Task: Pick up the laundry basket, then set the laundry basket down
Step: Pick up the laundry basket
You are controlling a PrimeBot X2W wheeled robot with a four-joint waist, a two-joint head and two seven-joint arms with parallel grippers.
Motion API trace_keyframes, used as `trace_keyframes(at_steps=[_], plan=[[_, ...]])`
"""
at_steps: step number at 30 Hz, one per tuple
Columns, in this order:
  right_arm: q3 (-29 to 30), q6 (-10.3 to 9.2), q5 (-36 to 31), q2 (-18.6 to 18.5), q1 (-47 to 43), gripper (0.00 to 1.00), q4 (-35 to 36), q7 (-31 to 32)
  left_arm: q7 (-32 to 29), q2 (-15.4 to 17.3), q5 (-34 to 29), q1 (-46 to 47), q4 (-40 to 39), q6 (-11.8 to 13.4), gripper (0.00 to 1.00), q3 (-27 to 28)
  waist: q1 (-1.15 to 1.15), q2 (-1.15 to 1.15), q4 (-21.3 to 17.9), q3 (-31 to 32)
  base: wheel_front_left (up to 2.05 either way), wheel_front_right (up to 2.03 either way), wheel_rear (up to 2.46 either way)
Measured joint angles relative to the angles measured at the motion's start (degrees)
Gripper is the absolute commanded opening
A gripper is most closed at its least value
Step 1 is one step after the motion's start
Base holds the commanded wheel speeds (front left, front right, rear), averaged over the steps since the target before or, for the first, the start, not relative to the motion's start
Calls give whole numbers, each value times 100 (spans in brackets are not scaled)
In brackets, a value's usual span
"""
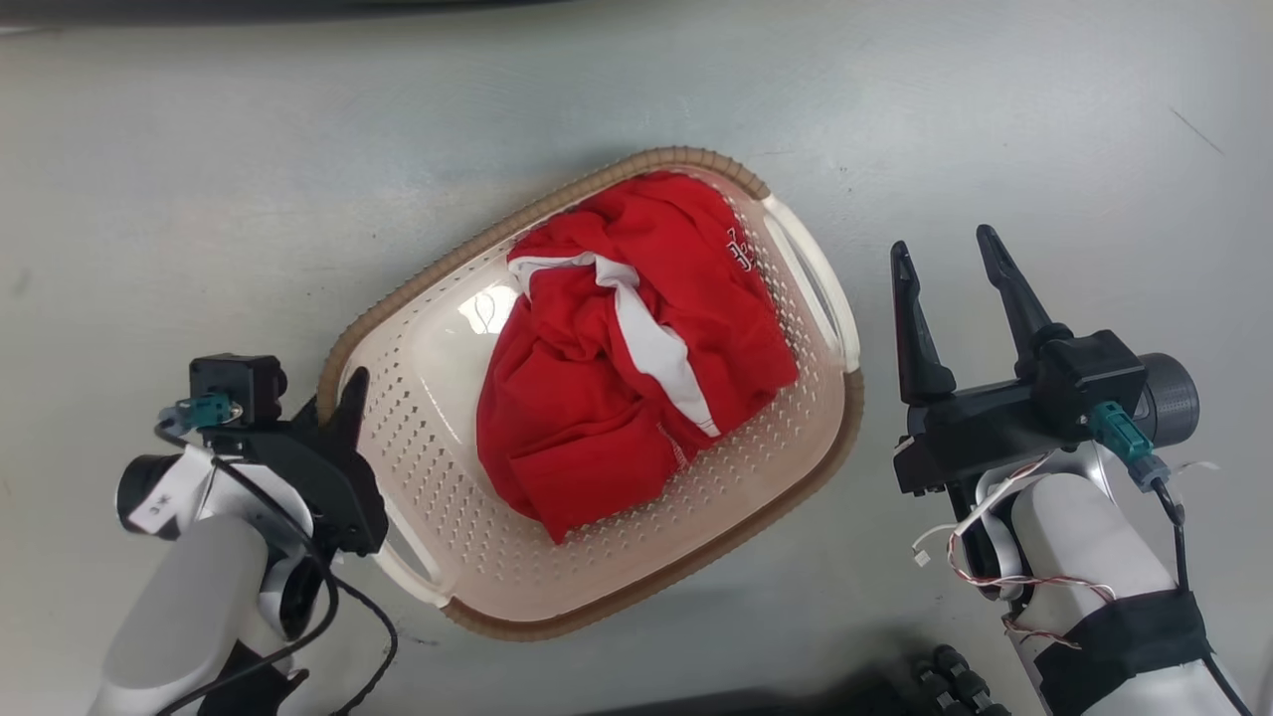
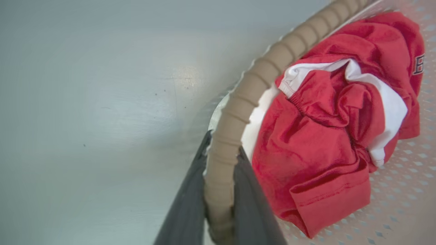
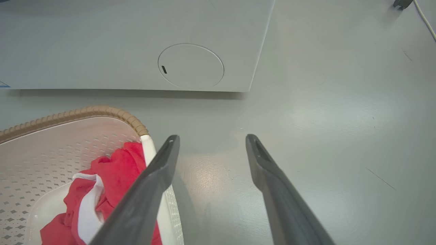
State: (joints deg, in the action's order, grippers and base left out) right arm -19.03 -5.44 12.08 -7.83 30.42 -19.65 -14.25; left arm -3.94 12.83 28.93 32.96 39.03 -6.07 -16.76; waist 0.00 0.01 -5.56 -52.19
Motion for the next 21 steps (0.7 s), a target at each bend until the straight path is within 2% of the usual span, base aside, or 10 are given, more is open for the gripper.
trace_keyframes(at_steps=[13,21], plan=[[7,43,-2,32,86,100,-154,-3,122,-20,-29,254,408,-56,0,-113,-1,-1,14,20,0,0,0],[12,92,-1,78,137,100,-243,-4,133,294,-378,629,569,-107,0,-500,-1,-1,14,68,0,0,0]])
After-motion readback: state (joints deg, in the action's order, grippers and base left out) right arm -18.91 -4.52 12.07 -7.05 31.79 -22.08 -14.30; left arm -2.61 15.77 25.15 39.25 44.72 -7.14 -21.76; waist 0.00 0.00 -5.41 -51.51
